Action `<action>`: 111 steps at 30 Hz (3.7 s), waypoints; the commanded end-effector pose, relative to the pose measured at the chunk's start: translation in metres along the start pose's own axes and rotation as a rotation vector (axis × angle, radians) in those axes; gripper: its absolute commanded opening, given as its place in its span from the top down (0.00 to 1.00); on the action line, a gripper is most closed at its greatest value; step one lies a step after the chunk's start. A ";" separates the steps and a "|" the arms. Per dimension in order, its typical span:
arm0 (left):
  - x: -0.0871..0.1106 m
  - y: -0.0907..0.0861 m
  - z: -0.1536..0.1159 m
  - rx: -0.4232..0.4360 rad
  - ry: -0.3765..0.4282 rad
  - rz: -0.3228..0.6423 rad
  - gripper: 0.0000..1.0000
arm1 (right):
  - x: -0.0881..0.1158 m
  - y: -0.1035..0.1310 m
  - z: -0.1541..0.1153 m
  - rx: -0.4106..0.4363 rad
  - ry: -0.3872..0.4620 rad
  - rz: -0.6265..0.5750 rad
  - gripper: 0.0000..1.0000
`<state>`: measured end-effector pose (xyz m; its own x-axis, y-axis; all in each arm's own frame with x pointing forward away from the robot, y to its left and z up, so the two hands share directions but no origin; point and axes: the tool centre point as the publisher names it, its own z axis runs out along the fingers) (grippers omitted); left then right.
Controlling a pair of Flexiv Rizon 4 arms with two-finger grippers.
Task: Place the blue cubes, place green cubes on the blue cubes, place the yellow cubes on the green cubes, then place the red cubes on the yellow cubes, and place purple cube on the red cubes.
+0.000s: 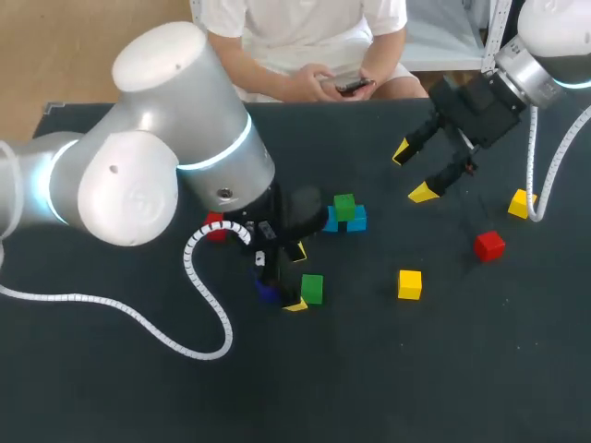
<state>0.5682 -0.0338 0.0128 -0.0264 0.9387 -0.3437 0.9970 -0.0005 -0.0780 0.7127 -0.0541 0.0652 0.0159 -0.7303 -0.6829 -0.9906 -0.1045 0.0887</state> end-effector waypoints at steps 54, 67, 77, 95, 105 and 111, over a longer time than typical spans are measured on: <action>-0.006 0.007 0.017 0.079 0.063 -0.037 0.00 | 0.000 0.001 0.000 0.002 -0.001 0.000 0.00; -0.003 0.004 0.018 0.067 0.062 -0.038 1.00 | 0.000 0.001 0.000 0.002 -0.001 0.000 0.00; 0.003 0.006 0.016 0.017 0.022 -0.086 1.00 | 0.000 0.001 0.000 0.002 -0.001 0.000 0.00; 0.007 0.048 0.000 -0.051 0.045 -0.122 1.00 | 0.000 0.001 0.000 0.002 -0.001 0.000 0.00; -0.005 0.075 -0.011 -0.083 0.070 -0.103 1.00 | 0.000 0.001 0.000 0.002 -0.001 0.000 0.00; -0.006 0.078 -0.016 -0.105 0.066 -0.108 1.00 | 0.000 0.001 0.000 0.002 -0.001 0.000 0.00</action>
<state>0.6465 -0.0341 0.0214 -0.1312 0.9500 -0.2835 0.9910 0.1334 -0.0118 0.7127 -0.0541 0.0652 0.0160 -0.7303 -0.6829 -0.9906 -0.1045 0.0887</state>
